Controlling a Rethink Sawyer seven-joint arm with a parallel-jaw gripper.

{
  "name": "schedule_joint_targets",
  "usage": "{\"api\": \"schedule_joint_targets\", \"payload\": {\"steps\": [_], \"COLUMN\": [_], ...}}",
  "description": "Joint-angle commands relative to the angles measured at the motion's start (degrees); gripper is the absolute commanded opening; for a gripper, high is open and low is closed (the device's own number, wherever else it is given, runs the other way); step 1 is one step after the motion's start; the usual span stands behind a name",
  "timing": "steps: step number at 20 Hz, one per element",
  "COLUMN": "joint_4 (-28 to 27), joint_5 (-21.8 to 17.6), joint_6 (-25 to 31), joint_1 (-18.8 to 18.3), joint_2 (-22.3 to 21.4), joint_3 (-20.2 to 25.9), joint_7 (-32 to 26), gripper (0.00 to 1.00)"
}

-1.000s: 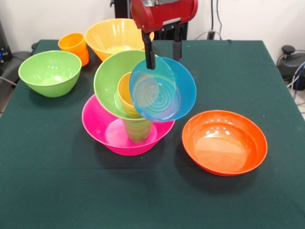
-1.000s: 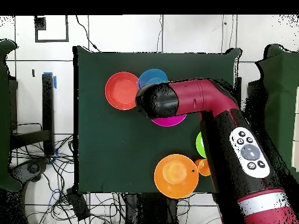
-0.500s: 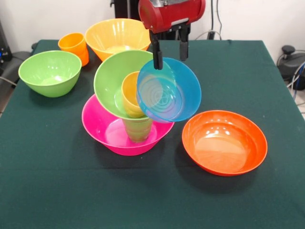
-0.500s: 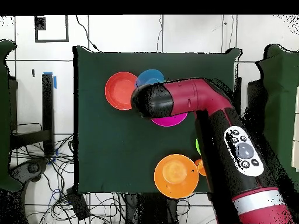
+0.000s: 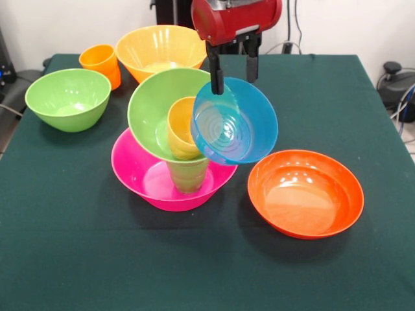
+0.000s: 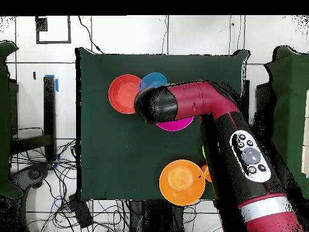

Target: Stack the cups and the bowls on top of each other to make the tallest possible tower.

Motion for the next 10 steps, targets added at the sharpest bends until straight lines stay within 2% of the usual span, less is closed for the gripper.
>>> {"api": "schedule_joint_targets", "payload": {"steps": [1,10], "joint_4": [3.37,2.37], "joint_5": [-4.41,-4.42], "joint_6": [-1.97,-0.44], "joint_1": [0.82,1.52], "joint_2": [5.12,4.98], "joint_3": [-3.05,-3.45], "joint_7": [0.40,0.59], "gripper": [0.00,0.00]}}
